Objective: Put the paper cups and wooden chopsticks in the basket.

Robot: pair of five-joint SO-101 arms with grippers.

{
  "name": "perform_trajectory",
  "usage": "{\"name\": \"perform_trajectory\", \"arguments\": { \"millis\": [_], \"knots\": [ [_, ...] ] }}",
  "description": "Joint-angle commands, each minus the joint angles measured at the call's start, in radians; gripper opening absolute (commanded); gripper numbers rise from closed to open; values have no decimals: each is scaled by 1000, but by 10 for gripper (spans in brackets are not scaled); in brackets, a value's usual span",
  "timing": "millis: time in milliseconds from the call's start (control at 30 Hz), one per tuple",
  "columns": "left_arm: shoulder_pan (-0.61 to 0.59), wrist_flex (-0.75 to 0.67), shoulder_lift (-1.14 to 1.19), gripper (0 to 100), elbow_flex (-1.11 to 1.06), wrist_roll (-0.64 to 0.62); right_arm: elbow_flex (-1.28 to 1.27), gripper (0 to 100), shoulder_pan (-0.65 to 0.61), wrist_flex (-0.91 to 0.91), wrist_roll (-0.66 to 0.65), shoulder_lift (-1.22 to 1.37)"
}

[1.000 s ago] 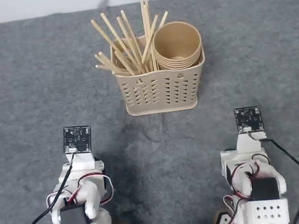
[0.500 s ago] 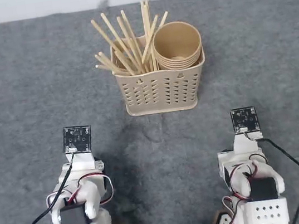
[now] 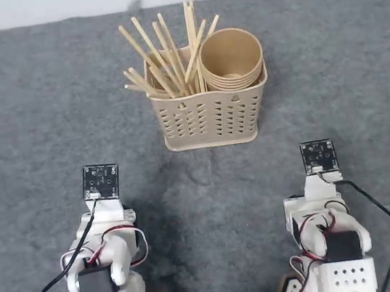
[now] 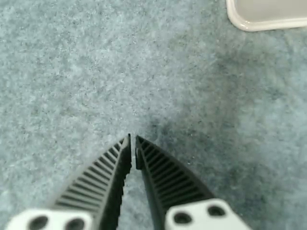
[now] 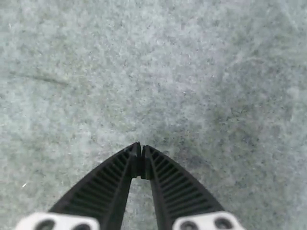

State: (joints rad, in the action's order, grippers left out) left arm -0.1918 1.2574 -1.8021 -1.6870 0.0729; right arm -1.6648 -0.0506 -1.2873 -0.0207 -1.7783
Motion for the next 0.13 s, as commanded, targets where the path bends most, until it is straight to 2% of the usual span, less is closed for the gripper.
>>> {"name": "perform_trajectory", "arguments": {
  "millis": [0, 100],
  "knots": [
    [8, 3, -17, 12, 2, 5, -12, 6, -5, -5, -9, 4],
    [8, 3, -17, 12, 2, 5, -12, 6, -1, -5, -9, 4]
  ]
}}
